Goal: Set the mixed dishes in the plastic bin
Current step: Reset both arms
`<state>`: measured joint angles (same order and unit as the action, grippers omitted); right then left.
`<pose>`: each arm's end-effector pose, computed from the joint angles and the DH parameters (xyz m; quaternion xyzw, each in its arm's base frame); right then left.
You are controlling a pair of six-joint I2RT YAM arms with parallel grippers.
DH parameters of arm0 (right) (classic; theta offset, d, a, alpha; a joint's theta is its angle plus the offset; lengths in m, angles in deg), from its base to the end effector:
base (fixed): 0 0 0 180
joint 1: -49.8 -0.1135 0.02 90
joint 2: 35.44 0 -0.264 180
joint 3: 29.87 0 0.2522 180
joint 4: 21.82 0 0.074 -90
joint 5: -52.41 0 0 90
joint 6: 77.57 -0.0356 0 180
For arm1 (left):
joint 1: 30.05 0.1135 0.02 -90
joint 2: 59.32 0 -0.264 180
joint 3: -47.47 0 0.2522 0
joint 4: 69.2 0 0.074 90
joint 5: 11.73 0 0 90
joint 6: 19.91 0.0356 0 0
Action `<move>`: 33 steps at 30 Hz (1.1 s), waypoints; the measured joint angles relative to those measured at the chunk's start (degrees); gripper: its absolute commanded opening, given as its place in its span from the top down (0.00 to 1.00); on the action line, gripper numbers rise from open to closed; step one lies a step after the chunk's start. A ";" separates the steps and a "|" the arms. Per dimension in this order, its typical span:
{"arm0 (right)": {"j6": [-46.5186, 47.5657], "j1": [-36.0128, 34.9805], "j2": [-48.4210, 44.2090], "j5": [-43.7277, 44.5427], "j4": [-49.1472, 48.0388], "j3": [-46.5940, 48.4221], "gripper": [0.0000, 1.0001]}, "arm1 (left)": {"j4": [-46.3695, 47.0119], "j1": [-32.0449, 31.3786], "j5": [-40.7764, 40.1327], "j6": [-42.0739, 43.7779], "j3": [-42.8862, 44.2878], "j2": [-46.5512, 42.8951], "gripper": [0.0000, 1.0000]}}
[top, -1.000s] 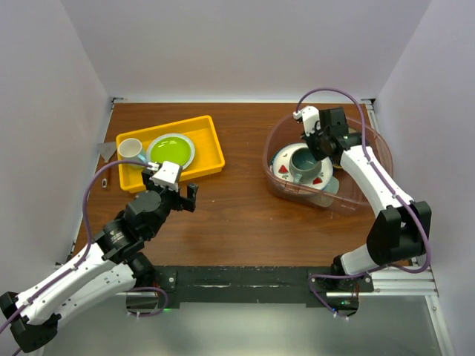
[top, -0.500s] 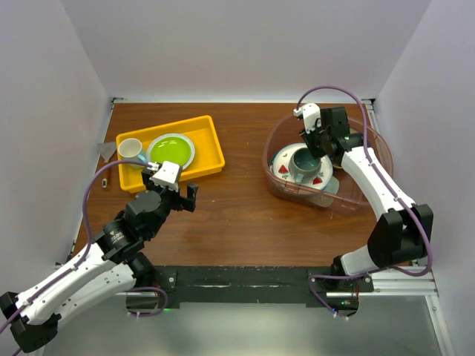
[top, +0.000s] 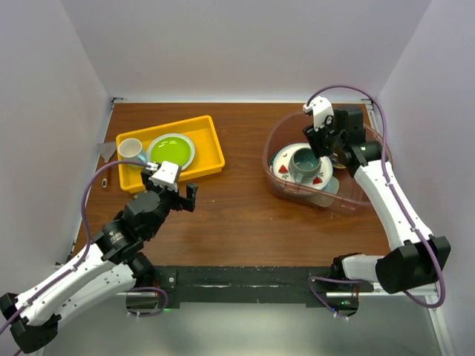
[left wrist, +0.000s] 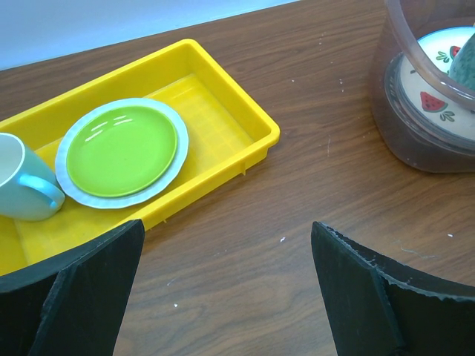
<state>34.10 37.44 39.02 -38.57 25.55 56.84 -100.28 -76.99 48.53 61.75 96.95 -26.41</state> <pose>0.2786 0.0617 0.3583 -0.2635 0.8475 -0.0298 0.4599 0.1096 -0.0914 0.3026 0.1043 0.7732 -0.0947 0.6183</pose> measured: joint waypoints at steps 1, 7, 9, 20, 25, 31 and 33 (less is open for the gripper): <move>-0.11 0.00 -0.63 -0.20 0.15 0.00 0.40 | 0.00 0.00 0.13 0.00 0.00 -0.13 0.00; -1.27 0.28 -5.86 -3.54 1.73 0.04 0.17 | 0.02 0.00 1.29 -0.48 0.04 -1.01 0.00; -1.60 0.57 -7.96 -4.85 2.03 0.07 0.09 | -0.04 0.00 1.81 -1.11 0.15 -1.18 0.00; -5.44 2.43 -17.64 -12.50 1.44 0.11 0.02 | -0.87 0.42 2.93 -4.48 6.47 -0.26 0.00; -9.40 2.58 -18.40 -14.21 0.59 0.09 0.02 | -1.38 1.51 2.91 -5.64 10.12 0.74 0.00; -16.87 2.58 -18.40 -15.13 -1.42 0.11 0.02 | -3.06 1.90 2.93 -6.58 14.14 2.91 0.00; -19.10 2.62 -18.40 -15.08 -1.55 0.22 0.02 | -3.87 1.92 2.95 -7.06 15.69 3.37 0.00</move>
<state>15.00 40.06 20.62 -53.65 23.99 57.05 -104.15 -75.07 51.48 54.69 112.64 -23.05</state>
